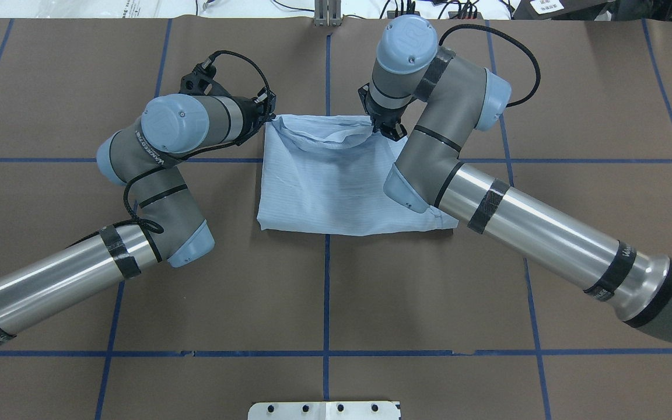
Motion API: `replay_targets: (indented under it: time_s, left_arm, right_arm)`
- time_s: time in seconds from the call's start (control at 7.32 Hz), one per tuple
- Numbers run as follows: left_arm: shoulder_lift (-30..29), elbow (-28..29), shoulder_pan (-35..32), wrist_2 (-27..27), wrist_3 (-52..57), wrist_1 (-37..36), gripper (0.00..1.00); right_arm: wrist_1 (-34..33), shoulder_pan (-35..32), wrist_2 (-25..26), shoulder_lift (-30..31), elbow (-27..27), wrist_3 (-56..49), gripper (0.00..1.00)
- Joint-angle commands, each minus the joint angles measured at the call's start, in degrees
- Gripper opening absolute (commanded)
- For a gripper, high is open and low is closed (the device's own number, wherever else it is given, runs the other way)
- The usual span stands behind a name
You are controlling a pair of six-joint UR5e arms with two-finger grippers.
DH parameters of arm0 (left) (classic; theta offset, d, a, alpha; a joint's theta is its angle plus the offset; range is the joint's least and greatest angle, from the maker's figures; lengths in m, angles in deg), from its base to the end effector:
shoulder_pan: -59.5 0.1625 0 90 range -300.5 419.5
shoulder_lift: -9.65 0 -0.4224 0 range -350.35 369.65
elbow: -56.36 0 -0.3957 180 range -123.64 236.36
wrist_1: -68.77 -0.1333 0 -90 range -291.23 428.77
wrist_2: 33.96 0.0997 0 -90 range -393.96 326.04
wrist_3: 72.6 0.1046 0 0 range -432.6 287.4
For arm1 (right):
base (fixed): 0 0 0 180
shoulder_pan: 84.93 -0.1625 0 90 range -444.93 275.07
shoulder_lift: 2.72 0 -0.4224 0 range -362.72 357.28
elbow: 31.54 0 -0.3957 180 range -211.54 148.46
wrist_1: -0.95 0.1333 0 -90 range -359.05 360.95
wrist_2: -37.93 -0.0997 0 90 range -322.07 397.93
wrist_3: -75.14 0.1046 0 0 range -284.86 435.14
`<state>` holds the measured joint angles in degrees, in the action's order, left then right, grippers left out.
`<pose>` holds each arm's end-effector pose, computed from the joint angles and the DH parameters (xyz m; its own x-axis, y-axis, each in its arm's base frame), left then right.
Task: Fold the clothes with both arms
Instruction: 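Lift the near edge with both grippers and fold it over toward the collar, then open both grippers and release the folded shirt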
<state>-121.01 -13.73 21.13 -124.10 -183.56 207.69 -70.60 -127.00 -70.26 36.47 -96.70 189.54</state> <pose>0.5274 -0.5872 0.2856 0.0330 -0.4824 -0.8754 0.6754 0.6563 -0.3362 -0.5442 -0.6267 0.2573 0.2869 0.7876 0.5453 -0.6510 0.5779 -0.4922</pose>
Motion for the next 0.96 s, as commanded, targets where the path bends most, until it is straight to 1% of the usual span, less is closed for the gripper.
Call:
replay_targets:
  time_s: [0.0, 0.27, 0.41, 0.55, 0.68, 0.82]
  left_arm:
    - [-0.04, 1.18, -0.56, 0.05, 2.92, 0.31, 0.39]
    - [0.05, 1.19, -1.79, -0.04, 3.73, 0.39, 0.40]
    - [0.23, 1.01, -2.23, -0.38, 6.08, 1.18, 0.40]
    - [1.44, 0.31, -2.41, -2.82, 10.89, 1.45, 0.40]
    - [4.33, -2.74, -2.67, -4.59, 16.68, 1.27, 0.40]
    - [6.97, -5.73, -3.90, -5.82, 24.74, 1.19, 0.42]
  right_arm:
    - [0.71, -1.24, -0.26, 0.01, 0.47, -3.47, 1.00]
    - [0.71, -3.44, -1.13, 1.06, 0.04, -7.86, 1.00]
    - [0.79, -3.89, -2.10, 1.50, -0.66, -10.06, 1.00]
    - [0.71, -4.93, -3.33, 2.72, -1.54, -13.99, 1.00]
    - [0.79, -6.60, -4.73, 6.65, -4.33, -21.60, 1.00]
    - [0.88, -8.36, -5.53, 10.25, -5.84, -28.99, 1.00]
